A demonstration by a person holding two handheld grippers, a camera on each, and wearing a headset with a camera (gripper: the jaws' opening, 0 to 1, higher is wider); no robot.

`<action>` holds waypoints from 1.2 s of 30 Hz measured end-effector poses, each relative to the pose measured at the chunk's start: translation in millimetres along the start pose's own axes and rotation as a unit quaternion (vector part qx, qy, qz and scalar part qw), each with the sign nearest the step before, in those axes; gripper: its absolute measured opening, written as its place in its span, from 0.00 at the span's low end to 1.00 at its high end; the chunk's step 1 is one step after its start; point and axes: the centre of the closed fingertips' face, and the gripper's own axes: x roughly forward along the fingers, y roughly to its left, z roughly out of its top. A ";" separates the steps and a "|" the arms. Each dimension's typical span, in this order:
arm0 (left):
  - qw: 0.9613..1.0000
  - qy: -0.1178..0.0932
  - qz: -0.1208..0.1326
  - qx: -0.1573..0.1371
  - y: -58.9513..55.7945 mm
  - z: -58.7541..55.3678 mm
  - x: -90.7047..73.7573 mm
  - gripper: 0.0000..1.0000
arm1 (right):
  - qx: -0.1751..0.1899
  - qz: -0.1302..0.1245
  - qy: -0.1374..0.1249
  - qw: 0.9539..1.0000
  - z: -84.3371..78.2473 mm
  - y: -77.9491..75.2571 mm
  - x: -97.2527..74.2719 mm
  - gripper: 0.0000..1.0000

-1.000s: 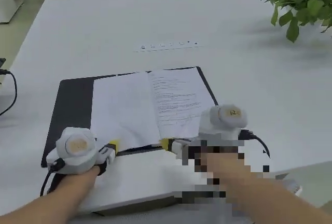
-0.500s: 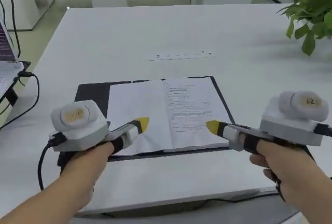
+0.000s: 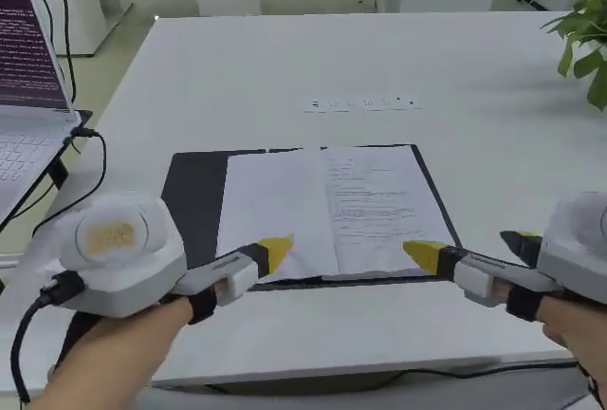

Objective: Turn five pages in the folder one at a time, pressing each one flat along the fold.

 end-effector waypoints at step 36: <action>0.999 0.025 0.037 0.009 3.7 -3.7 19.5 0.95 | 0.013 0.014 0.017 1.000 -4.5 -34.4 1.9 1.00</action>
